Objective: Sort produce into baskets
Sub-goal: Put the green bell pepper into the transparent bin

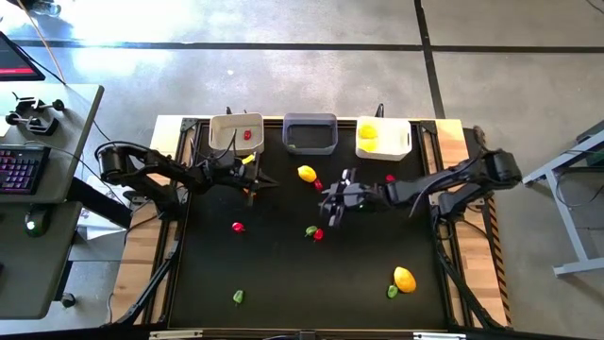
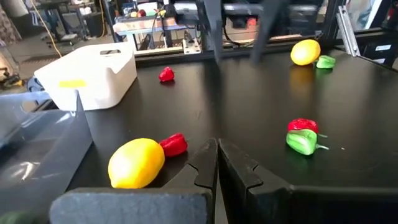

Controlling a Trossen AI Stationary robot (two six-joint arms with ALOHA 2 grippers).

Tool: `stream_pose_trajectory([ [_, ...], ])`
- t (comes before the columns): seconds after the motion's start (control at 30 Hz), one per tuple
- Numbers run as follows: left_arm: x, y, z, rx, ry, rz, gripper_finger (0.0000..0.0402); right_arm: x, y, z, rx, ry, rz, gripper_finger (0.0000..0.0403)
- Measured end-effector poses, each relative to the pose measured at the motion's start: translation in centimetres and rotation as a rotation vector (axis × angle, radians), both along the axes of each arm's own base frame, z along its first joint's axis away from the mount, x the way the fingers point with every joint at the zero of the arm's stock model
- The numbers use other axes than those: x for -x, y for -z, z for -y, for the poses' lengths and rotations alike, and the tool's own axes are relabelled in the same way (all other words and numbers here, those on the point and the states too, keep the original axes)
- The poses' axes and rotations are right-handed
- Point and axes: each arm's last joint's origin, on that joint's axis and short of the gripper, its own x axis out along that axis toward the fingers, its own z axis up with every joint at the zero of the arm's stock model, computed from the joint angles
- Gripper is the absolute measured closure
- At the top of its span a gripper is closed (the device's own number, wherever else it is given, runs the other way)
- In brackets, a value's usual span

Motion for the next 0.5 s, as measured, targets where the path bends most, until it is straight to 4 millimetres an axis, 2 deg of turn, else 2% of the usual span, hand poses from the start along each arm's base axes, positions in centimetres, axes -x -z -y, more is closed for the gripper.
stream_pose_trajectory([
  [0.23,0.0,0.1,0.0,-0.006,0.002,-0.005,0.0401,-2.0,1.8,-1.9,-0.051,-0.003,-0.043,0.0145],
  [0.5,0.1,0.4,0.0,0.020,-0.001,-0.037,0.0401,-3.9,3.3,-4.0,-0.104,-0.151,-0.104,0.0133],
])
